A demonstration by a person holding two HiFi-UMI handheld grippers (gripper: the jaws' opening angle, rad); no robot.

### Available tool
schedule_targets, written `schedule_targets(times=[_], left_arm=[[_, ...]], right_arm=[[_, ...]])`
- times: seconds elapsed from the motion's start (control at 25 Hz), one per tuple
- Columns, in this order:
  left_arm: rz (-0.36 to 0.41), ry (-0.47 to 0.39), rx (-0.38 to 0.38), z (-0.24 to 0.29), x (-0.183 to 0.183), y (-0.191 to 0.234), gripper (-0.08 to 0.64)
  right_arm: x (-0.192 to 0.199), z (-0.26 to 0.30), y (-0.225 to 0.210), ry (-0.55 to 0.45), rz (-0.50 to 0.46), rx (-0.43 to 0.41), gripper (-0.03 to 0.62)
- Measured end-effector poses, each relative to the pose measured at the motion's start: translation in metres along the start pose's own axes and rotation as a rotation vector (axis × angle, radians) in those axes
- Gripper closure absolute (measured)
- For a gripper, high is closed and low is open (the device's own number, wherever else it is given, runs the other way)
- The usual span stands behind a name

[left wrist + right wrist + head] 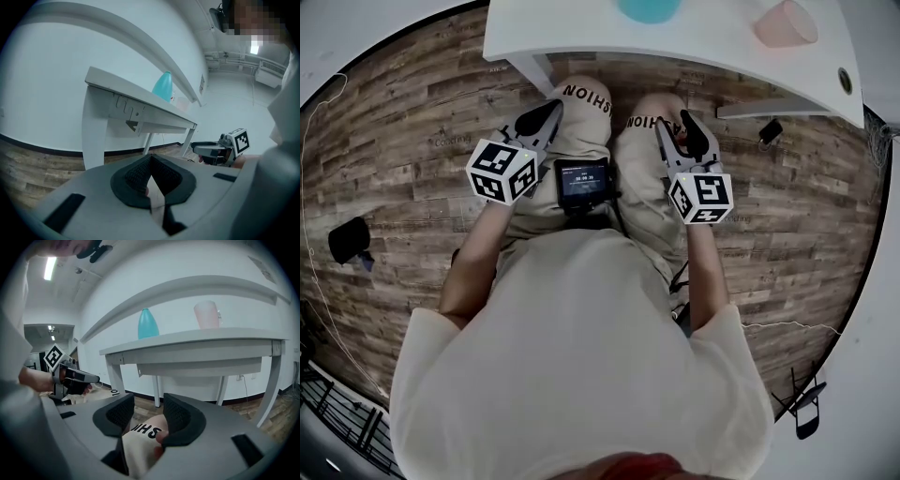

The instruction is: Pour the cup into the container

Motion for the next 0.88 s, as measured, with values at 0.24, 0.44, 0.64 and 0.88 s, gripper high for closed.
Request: schedule_targets(times=[0.24, 0.44, 0.64, 0.88], left_arm=[[-0.022, 0.026, 0.005, 0.006, 0.017, 0.004, 0.549], [-0.004, 0.012, 0.003, 0.012, 0.028, 0.007, 0.549], [-0.007, -0.018, 0.025, 0.015, 0.032, 0.011, 0.549], [0.022, -0.009, 0.007, 0.015, 0.034, 0.004, 0.549]], right_arm=[[0.013, 0.015, 0.021, 0.039, -0.021, -0.027, 0.393], [0.015, 0.019, 0.023, 0.055, -0.043, 0.008, 0.398], [0.017, 0.023, 0.031, 0.086, -0.120, 0.040, 0.405], [0.018, 0.020, 0.034, 0.109, -0.165, 0.062, 0.414]])
Point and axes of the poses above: the fingertips, and each gripper's own axes: z forward along the fingers, y to its left, x out of its underside, the point moved 5 cm from there along -z, backward along the fingers, and after that the axes turned 13 degrees about -z, right-handed, at the moved point
